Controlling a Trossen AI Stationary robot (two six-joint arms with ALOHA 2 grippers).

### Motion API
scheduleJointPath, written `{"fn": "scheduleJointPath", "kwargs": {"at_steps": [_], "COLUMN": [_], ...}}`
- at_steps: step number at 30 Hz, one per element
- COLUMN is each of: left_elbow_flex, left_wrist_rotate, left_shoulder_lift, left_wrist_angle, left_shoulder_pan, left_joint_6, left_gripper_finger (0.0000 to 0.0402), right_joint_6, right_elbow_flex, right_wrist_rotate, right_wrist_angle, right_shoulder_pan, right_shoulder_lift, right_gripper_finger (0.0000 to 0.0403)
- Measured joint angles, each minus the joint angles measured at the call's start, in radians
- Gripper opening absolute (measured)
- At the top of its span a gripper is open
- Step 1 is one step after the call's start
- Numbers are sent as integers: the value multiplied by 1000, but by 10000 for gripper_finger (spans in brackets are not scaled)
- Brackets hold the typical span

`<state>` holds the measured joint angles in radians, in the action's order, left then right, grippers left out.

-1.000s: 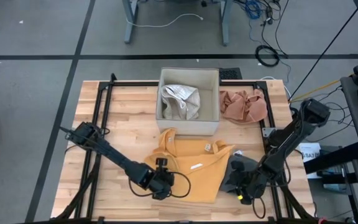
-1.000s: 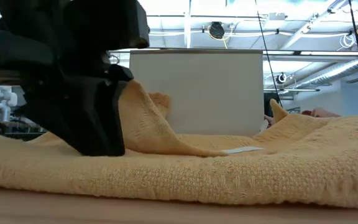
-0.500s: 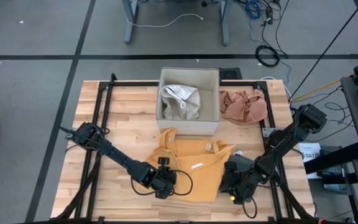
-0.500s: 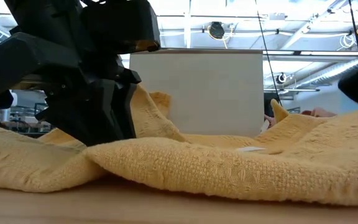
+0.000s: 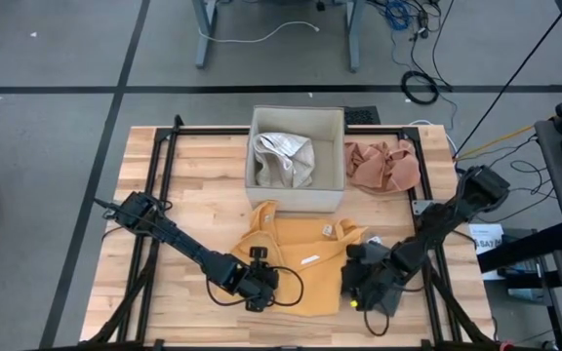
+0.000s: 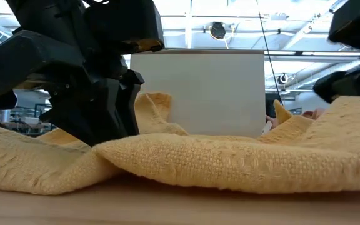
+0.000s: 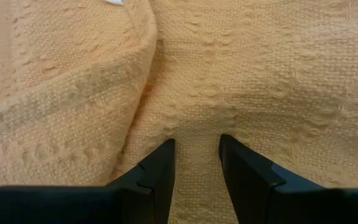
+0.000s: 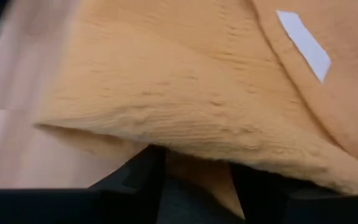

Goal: Fold towel
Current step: Fold the yellow towel

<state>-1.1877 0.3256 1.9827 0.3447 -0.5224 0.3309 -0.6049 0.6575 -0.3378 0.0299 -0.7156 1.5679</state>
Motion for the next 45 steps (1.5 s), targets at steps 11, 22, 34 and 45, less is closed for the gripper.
{"fn": "scheduleJointPath", "kwargs": {"at_steps": [11,22,34,45], "left_elbow_flex": [0,-1,0,1], "left_wrist_rotate": [-2,12,5,-2], "left_shoulder_lift": [0,-2,-2,-2], "left_wrist_angle": [52,205,212,214], "left_shoulder_pan": [-2,2,13,44], "left_joint_6": [31,132,137,157], "left_gripper_finger": [137,137,137,137], "right_joint_6": [129,188,198,42], "right_elbow_flex": [0,0,0,0], "right_wrist_rotate": [118,131,58,58], "right_wrist_angle": [-216,-171,-108,-101], "right_shoulder_pan": [61,3,-150,-268], "right_shoulder_lift": [128,62,-84,-9], "right_gripper_finger": [128,7,4,49]}}
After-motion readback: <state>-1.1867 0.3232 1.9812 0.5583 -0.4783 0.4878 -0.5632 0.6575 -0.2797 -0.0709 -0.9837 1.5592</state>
